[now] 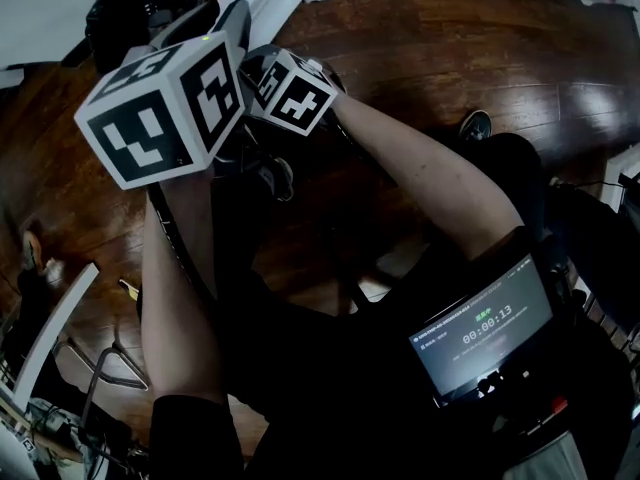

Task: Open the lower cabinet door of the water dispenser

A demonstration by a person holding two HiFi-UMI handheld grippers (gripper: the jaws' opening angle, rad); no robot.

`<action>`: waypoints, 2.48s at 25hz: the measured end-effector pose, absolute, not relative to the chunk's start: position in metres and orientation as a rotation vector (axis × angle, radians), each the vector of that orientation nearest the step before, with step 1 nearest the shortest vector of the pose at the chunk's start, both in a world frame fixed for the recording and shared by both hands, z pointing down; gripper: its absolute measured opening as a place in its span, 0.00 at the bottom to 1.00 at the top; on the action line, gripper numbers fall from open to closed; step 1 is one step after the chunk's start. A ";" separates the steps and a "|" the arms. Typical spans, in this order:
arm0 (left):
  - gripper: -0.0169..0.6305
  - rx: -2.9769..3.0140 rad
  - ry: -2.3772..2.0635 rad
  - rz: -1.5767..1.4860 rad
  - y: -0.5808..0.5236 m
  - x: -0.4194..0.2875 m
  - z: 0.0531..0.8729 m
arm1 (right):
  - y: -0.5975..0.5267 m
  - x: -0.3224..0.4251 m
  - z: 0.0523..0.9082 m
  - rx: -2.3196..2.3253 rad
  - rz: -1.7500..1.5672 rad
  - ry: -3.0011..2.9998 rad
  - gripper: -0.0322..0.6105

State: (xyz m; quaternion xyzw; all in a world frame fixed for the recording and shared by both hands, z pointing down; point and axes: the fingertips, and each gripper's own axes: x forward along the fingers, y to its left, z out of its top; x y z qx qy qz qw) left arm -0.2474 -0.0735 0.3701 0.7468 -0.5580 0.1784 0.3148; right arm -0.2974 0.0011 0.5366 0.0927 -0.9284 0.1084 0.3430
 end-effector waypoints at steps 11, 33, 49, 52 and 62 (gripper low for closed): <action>0.23 1.967 -1.462 0.466 -0.067 -0.237 0.373 | 0.010 -0.288 0.541 0.239 0.315 -2.412 0.07; 0.19 2.171 -1.351 0.411 -0.092 -0.096 0.327 | -0.090 -0.055 0.380 0.992 0.356 -2.512 0.06; 0.19 2.334 -1.230 0.331 -0.055 0.001 0.297 | -0.067 0.039 0.252 1.380 0.442 -2.721 0.06; 0.19 2.391 -1.266 0.277 -0.062 0.006 0.285 | -0.064 0.044 0.245 1.384 0.304 -2.710 0.06; 0.19 2.454 -1.248 0.243 -0.064 0.017 0.291 | -0.069 0.070 0.256 1.394 0.264 -2.653 0.06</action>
